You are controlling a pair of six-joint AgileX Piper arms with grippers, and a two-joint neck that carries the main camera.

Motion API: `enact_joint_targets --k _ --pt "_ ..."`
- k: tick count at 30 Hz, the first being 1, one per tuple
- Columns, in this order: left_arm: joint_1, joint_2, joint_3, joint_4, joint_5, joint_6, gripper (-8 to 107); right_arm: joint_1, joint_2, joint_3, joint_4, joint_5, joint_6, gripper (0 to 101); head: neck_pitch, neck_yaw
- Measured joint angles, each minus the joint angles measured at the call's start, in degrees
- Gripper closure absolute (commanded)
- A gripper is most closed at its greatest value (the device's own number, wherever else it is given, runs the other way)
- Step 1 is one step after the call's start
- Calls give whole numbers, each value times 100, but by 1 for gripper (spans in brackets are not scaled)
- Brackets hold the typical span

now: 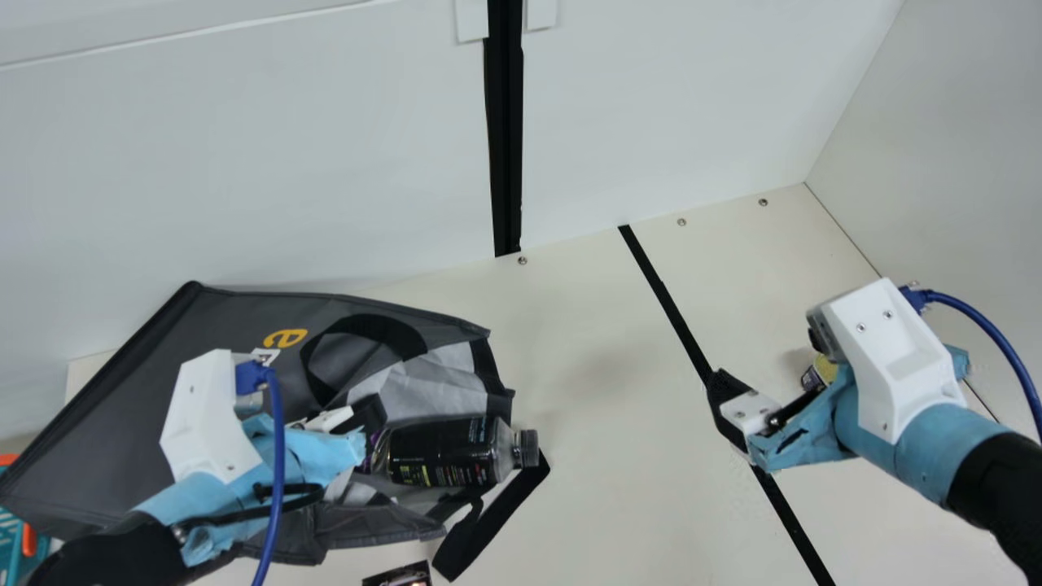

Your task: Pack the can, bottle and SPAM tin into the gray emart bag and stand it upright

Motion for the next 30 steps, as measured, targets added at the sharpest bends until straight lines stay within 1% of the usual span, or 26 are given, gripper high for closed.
enact_joint_targets --k 3,6,11,16,25,30 --pt "0 0 0 0 0 0 107 115 -173 -6 -485 7 525 6 0 9" --pt "0 0 0 0 0 0 107 239 -311 -37 -1041 86 1071 6 0 0" --pt "0 0 0 0 0 0 107 526 -475 -135 -1892 280 2006 6 0 9" --pt "0 0 0 0 0 0 107 928 -587 -218 -2767 551 2909 6 0 0" --pt "0 0 0 0 0 0 107 1788 -635 -343 -3994 1080 4356 6 0 9" --pt "0 0 0 0 0 0 107 2262 -629 -428 -4545 1319 5027 6 0 9"
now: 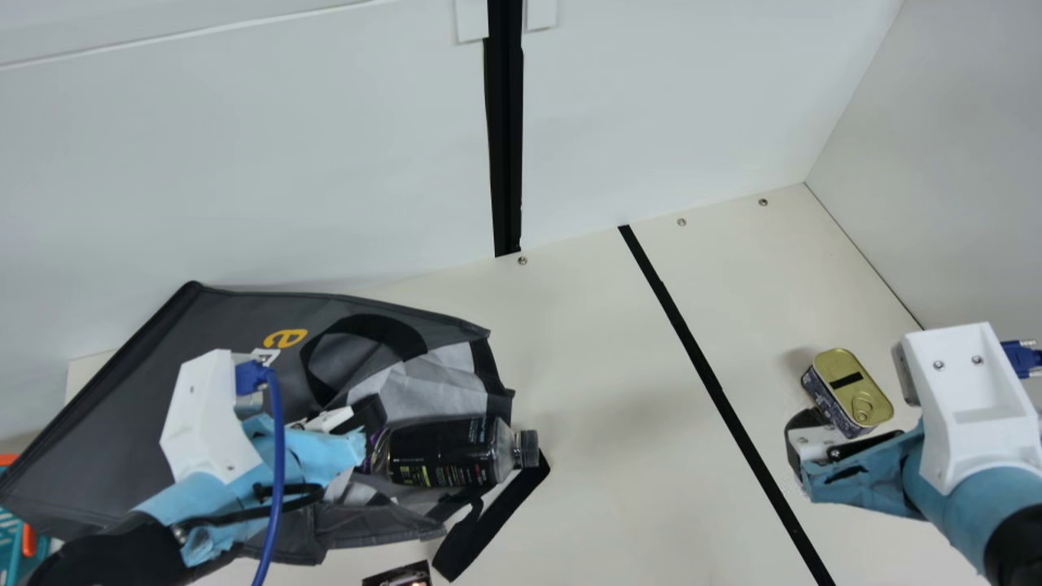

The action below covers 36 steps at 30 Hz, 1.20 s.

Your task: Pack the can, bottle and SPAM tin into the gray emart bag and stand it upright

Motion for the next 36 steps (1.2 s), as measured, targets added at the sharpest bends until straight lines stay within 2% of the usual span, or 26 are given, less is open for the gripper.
enact_joint_targets --k 9,14,21,36 --pt "0 0 0 0 0 0 107 801 47 -172 -691 531 859 6 0 0" --pt "0 0 0 0 0 0 107 926 91 -176 -816 569 1054 6 0 -9" --pt "0 0 0 0 0 0 107 707 80 -233 -755 569 882 6 0 -9" --pt "0 0 0 0 0 0 107 26 -117 -306 -268 569 247 6 0 -9"
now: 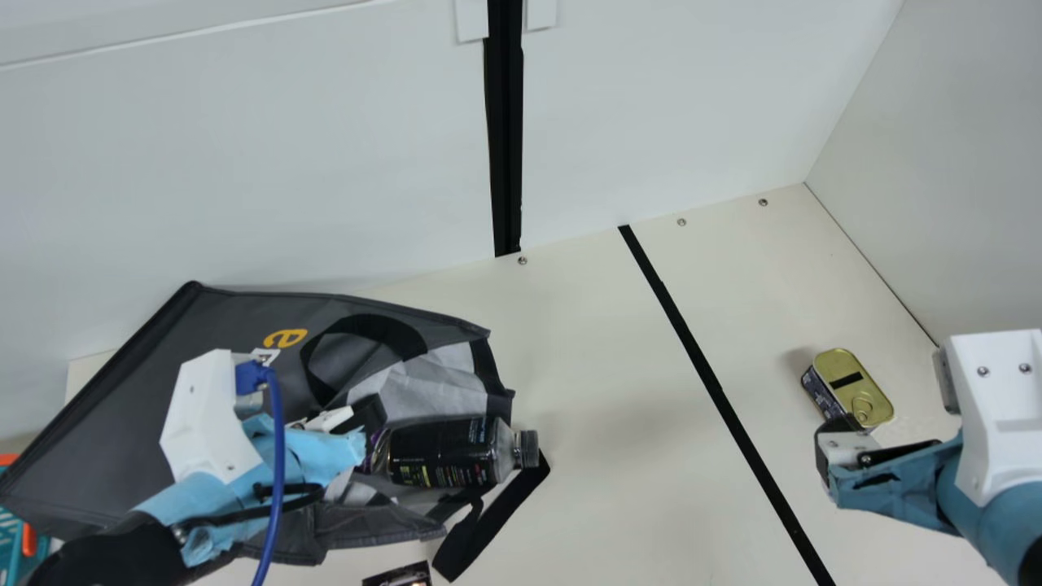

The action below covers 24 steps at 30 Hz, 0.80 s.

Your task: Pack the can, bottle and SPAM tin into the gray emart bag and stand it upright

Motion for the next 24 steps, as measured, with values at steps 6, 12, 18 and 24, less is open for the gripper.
enact_joint_targets --k 6,12,18,24 --pt "0 0 0 0 0 0 107 -262 -87 -12 234 0 -278 6 0 9" --pt "0 0 0 0 0 0 107 -571 -176 -29 497 0 -584 6 0 9" --pt "0 0 0 0 0 0 107 -910 -272 -36 787 0 -918 6 0 0" --pt "0 0 0 0 0 0 107 -1228 -372 -7 1090 3 -1200 6 0 0"
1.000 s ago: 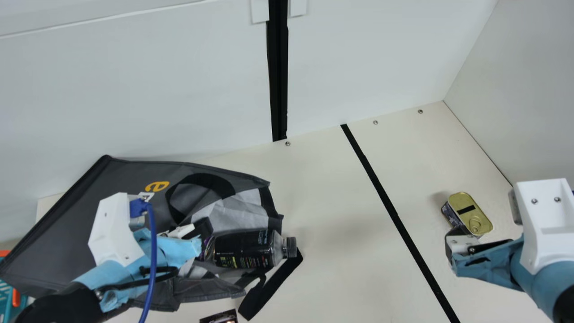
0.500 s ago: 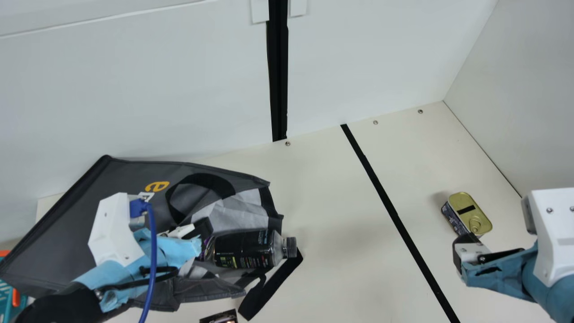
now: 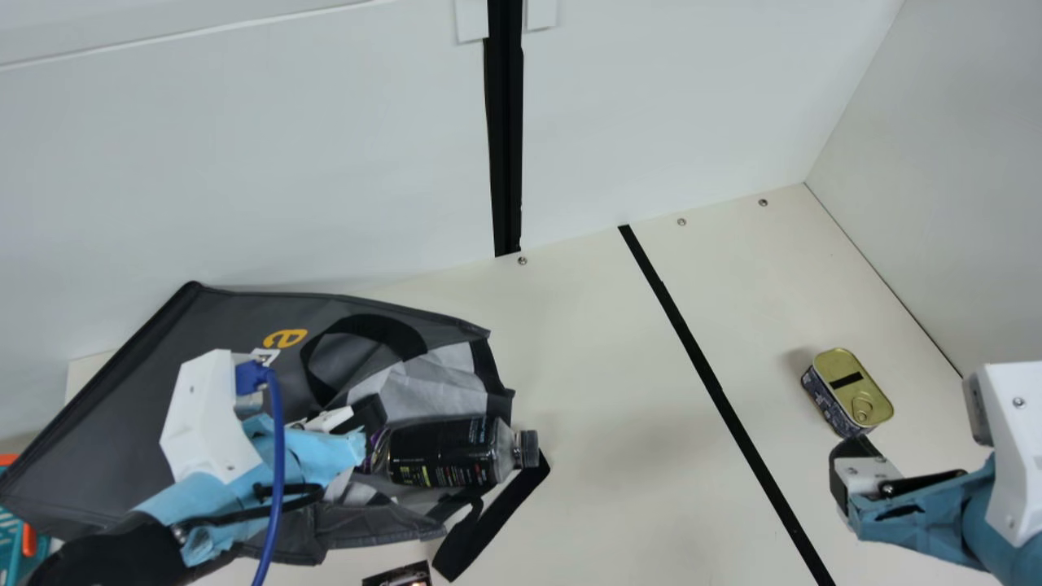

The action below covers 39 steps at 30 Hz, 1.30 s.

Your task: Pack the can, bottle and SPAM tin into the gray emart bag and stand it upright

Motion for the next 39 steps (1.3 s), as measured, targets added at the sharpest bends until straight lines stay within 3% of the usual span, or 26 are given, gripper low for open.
enact_joint_targets --k 18,39 --pt "0 0 0 0 0 0 107 -458 -125 124 426 -2 -369 6 0 9" --pt "0 0 0 0 0 0 107 -229 131 4 197 -12 -69 6 0 0"
